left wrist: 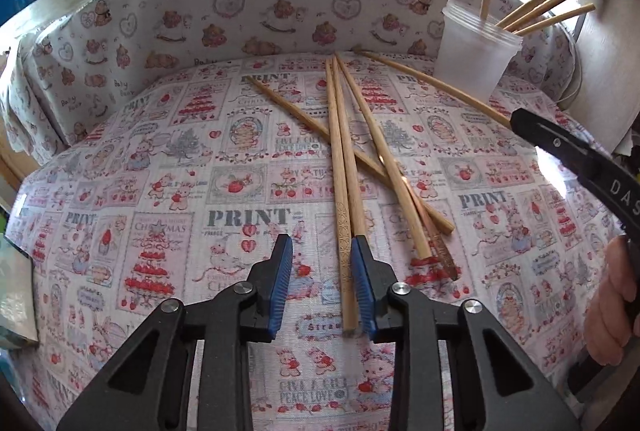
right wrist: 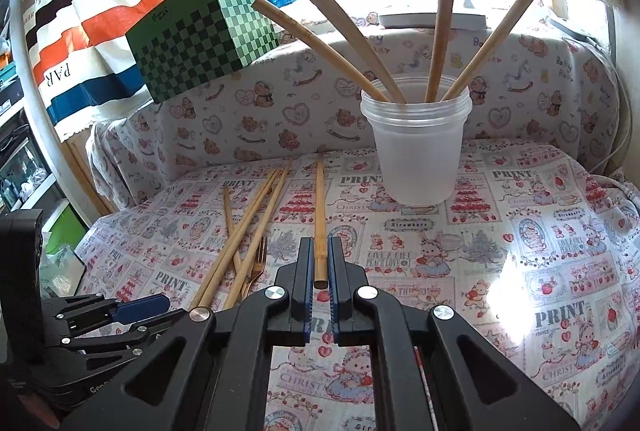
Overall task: Organize utensils
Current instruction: 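Grasp a chopstick with the right tool while the left tool grasps another, then lift both held chopsticks and carry them over the clear cup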
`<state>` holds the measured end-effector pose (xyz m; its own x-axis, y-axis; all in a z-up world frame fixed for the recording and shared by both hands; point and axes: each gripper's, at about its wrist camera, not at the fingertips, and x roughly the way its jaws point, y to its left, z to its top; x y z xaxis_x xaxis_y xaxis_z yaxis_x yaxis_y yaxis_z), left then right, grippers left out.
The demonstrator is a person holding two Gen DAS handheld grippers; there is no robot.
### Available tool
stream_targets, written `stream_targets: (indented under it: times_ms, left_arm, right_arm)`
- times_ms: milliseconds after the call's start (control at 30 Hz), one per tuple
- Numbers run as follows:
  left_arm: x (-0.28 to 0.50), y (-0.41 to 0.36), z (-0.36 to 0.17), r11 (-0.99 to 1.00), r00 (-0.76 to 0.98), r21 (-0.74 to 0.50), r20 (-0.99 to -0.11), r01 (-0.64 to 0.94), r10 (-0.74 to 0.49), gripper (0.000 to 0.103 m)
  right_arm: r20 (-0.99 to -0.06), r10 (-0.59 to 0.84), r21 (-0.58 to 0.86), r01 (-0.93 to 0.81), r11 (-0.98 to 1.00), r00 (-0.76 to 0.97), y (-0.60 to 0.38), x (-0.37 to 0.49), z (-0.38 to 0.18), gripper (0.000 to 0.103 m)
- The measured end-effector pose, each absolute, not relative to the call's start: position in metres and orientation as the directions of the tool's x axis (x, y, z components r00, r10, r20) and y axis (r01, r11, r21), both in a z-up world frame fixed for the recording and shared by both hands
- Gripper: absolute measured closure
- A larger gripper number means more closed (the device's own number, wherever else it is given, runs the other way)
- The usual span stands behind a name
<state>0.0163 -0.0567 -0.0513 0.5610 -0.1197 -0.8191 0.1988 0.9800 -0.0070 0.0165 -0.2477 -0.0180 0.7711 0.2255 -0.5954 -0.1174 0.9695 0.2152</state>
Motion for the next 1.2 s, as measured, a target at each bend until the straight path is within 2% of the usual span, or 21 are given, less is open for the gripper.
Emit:
stream_targets:
  times_ms: [167,300,367,400,467,567,667,967,1100,1200]
  left_arm:
    - [0.02,-0.051,-0.057,0.977,0.525,-0.048,-0.837,0.206,-0.151,0.08]
    - [0.013,-0.059,-0.058,0.972,0.547,0.023,-0.83,0.234,-0.112,0.08]
    - [0.013,-0.057,-0.057,0.972,0.543,0.003,-0.83,0.235,-0.129,0.081]
    - [0.014,-0.053,-0.057,0.97,0.533,-0.027,-0.831,0.241,-0.156,0.095]
    - [0.017,-0.042,-0.055,0.968,0.521,-0.092,-0.829,0.234,-0.205,0.097]
    - [0.006,-0.035,-0.038,0.971,0.604,-0.061,-0.774,0.231,-0.192,0.097]
    - [-0.004,-0.024,-0.017,0.965,0.653,-0.109,-0.718,0.237,-0.241,0.097]
    - [-0.032,-0.008,0.049,0.96,0.794,-0.127,-0.54,0.25,-0.279,0.097]
    - [-0.031,-0.006,0.066,0.962,0.812,-0.129,-0.516,0.241,-0.273,0.097]
    - [-0.026,-0.005,0.073,0.962,0.809,-0.127,-0.521,0.243,-0.273,0.097]
  right_arm:
    - [-0.599,0.225,0.211,-0.12,0.97,0.768,-0.247,0.016,-0.018,0.096]
    - [-0.6,0.216,0.203,-0.114,0.972,0.77,-0.247,0.017,-0.019,0.096]
    - [-0.597,0.218,0.204,-0.116,0.972,0.772,-0.247,0.016,-0.018,0.096]
    - [-0.594,0.216,0.202,-0.116,0.973,0.775,-0.246,0.016,-0.018,0.096]
    - [-0.583,0.21,0.197,-0.114,0.974,0.785,-0.247,0.014,-0.016,0.096]
    - [-0.558,0.204,0.203,-0.106,0.974,0.804,-0.25,0.011,-0.013,0.096]
    - [-0.532,0.212,0.22,-0.107,0.969,0.82,-0.253,0.008,-0.008,0.096]
    - [-0.461,0.224,0.251,-0.116,0.961,0.859,-0.26,-0.004,0.006,0.096]
    - [-0.393,0.248,0.25,-0.156,0.955,0.885,-0.26,-0.016,0.017,0.096]
    - [-0.418,0.24,0.235,-0.151,0.96,0.876,-0.255,-0.013,0.022,0.096]
